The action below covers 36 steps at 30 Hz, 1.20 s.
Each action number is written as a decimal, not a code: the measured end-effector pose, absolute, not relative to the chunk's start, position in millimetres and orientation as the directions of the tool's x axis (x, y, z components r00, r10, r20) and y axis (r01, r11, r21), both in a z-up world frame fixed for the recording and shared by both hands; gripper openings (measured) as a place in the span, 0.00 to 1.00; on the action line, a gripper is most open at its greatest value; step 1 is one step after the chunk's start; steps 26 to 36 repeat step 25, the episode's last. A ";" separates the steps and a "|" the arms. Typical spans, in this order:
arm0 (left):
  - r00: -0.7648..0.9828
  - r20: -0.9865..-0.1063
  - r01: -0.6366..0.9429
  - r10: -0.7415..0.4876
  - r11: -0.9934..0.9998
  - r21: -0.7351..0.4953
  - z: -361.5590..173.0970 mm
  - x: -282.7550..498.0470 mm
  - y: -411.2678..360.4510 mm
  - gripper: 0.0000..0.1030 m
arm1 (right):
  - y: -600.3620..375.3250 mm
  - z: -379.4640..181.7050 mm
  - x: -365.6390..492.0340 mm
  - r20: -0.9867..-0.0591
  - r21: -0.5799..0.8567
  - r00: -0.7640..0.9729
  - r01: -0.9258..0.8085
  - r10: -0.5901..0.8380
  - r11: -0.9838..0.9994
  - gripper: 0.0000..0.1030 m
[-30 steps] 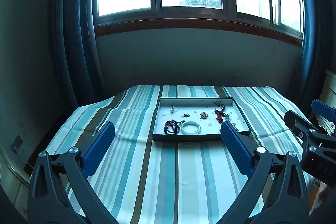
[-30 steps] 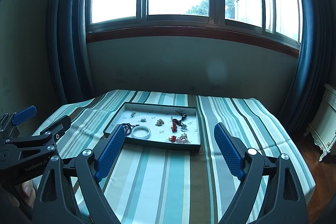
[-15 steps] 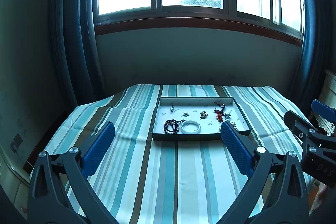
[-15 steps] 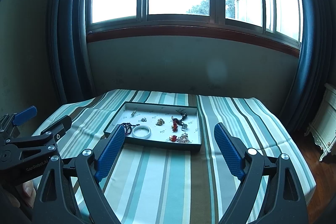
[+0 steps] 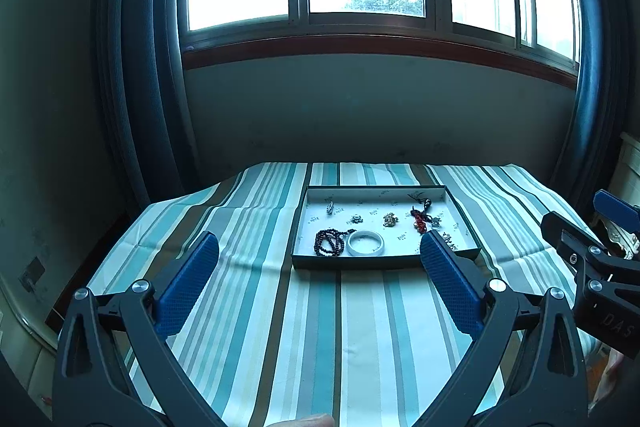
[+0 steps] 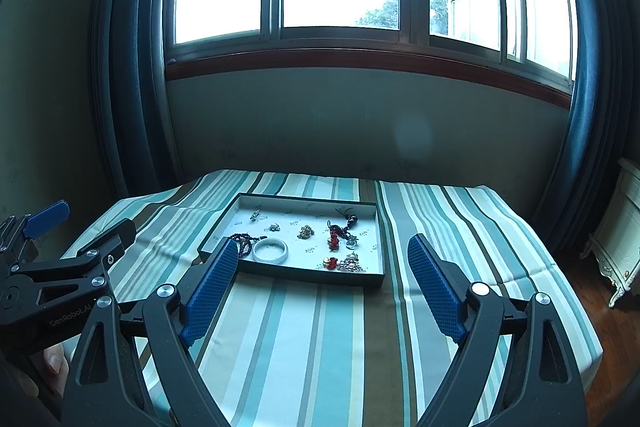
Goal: Organize jewelry
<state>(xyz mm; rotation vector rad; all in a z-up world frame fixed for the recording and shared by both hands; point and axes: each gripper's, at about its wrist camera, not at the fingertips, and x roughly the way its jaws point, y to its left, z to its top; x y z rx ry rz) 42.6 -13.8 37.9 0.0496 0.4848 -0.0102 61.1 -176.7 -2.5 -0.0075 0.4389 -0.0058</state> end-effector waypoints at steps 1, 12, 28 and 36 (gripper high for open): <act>0.885 -0.466 0.019 0.005 0.999 0.047 38.0 42.9 -13.7 0.98 | -176.8 -2.5 61.1 -0.425 -0.008 0.905 0.003 -0.007 1.000 0.83; 0.889 -0.457 0.026 0.002 0.998 0.054 33.8 43.2 -13.9 0.98 | -175.5 -4.3 62.5 -0.430 -0.009 0.903 0.004 -0.007 1.000 0.83; 0.885 -0.465 -0.005 0.019 0.999 0.032 26.4 59.9 -1.0 0.98 | -179.8 -13.5 72.6 -0.450 -0.005 0.893 0.015 -0.016 1.000 0.83; 0.885 -0.465 -0.005 0.019 0.999 0.032 26.4 59.9 -1.0 0.98 | -179.8 -13.5 72.6 -0.450 -0.005 0.893 0.015 -0.016 1.000 0.83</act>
